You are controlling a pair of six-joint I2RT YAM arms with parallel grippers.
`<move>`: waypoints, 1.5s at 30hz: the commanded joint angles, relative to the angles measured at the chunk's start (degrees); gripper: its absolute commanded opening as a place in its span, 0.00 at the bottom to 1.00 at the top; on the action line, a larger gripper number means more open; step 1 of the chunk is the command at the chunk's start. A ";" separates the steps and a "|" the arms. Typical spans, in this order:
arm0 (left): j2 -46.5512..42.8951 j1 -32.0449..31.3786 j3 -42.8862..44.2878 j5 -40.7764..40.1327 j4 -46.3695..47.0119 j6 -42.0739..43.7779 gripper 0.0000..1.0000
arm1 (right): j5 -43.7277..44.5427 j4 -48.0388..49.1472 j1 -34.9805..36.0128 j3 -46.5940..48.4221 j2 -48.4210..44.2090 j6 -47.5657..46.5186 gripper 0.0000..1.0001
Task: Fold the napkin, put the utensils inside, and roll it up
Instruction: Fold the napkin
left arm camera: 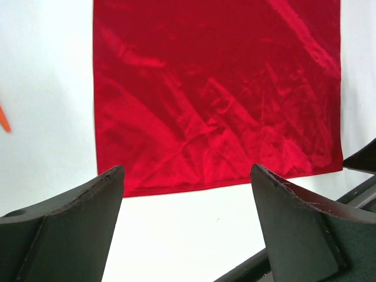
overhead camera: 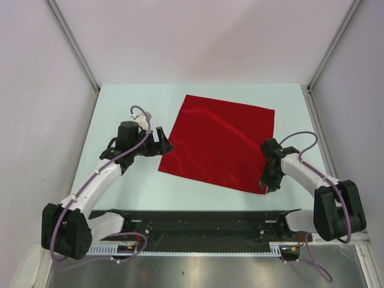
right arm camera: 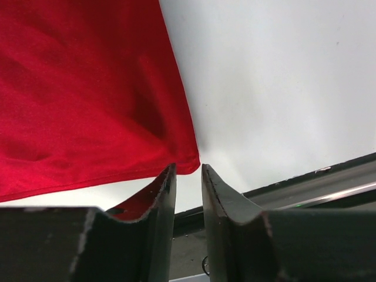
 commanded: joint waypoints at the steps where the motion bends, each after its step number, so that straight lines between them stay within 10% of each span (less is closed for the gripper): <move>1: -2.00 1.13 5.81 1.31 -4.96 5.29 0.92 | 0.81 1.43 0.12 -0.72 0.20 1.72 0.28; 14: 0.29 4.04 11.70 1.57 -9.53 11.17 0.95 | 1.16 2.40 0.38 -1.42 3.28 2.15 0.28; 27: 1.43 9.57 11.88 3.24 -9.10 12.15 0.96 | -0.06 3.10 1.44 2.17 4.77 0.84 0.00; 45: 3.36 17.48 10.65 -0.27 -9.10 13.02 0.96 | -5.24 16.19 2.93 52.42 46.95 -8.57 0.00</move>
